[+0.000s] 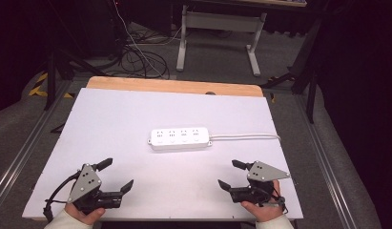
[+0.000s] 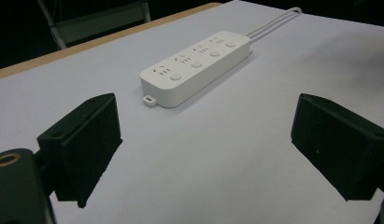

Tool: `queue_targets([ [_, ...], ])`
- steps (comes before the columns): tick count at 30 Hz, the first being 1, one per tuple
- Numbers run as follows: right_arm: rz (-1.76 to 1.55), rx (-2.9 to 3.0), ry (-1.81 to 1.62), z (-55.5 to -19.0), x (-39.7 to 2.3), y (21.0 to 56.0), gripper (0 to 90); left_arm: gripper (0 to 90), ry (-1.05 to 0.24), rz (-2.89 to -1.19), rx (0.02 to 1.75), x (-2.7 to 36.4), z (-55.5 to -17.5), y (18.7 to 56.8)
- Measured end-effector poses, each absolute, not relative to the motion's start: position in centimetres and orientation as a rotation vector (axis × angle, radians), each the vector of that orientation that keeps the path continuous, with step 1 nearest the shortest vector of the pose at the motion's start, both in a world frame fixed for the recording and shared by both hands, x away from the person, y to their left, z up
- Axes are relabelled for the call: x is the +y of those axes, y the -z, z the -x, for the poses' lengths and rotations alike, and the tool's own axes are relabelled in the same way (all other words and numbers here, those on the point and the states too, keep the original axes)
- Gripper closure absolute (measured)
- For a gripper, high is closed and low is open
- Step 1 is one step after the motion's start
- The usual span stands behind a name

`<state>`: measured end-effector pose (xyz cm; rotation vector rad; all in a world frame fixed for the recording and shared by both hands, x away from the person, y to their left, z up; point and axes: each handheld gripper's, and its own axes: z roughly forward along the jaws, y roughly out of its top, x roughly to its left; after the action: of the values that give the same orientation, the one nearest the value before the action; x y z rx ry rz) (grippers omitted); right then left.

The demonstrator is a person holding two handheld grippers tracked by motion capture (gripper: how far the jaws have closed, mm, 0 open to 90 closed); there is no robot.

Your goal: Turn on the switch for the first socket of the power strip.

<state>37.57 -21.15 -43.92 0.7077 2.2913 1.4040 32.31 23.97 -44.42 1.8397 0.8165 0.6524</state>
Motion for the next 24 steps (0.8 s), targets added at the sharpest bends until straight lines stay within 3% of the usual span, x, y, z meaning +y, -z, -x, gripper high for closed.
queue_targets([
  [24, -0.676, 2.295, -1.368, -37.23, -20.79, 43.42, 24.0, 9.4, -0.677, -1.843, 0.825, 24.13, -32.24, 44.12],
])
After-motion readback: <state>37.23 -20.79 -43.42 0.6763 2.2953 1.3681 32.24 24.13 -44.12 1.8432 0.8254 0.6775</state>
